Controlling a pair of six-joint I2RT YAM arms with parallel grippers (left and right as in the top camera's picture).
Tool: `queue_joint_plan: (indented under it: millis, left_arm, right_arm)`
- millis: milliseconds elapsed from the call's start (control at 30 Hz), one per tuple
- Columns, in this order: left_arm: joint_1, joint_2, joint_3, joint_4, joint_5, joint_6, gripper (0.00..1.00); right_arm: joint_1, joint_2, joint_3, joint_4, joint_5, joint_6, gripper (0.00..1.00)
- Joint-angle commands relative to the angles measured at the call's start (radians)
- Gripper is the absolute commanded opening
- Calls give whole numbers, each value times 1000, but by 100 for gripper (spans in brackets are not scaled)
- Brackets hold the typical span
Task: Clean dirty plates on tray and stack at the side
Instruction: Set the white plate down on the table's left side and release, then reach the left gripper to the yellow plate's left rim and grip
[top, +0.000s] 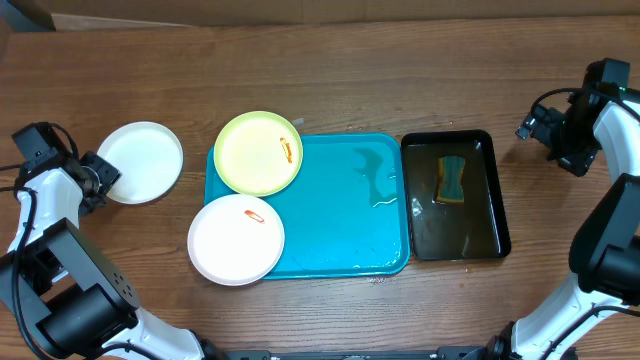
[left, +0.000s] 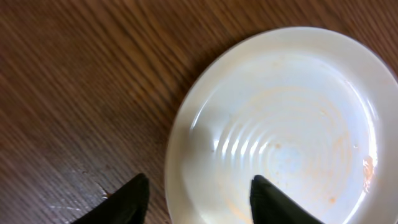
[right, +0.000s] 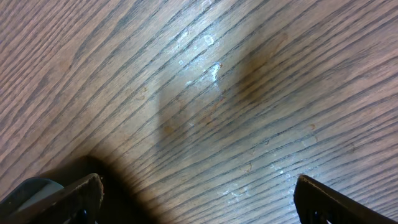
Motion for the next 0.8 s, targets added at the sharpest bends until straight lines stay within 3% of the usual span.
queue_joint_plan:
  millis: [0,200,367,467,767]
  left_arm:
    - [-9,-18,24,-23,172,54,62]
    - [-52,-18,74,-107,427,146,65]
    - [-163,-19,85,-115,435,150,61]
    - [-255,-18,85,-113,381,149,55]
    - [-493,-18,85,-108,89,138,52]
  right_arm:
    - [-3,-38,27,3,10,4,100]
    - [-3,-38,27,3,10,4,100]
    - [-3,-37,27,3,10,4,100]
    - [-3,-38,27,3,10,4,100]
    - [-3,-37,27,3,10,4,100]
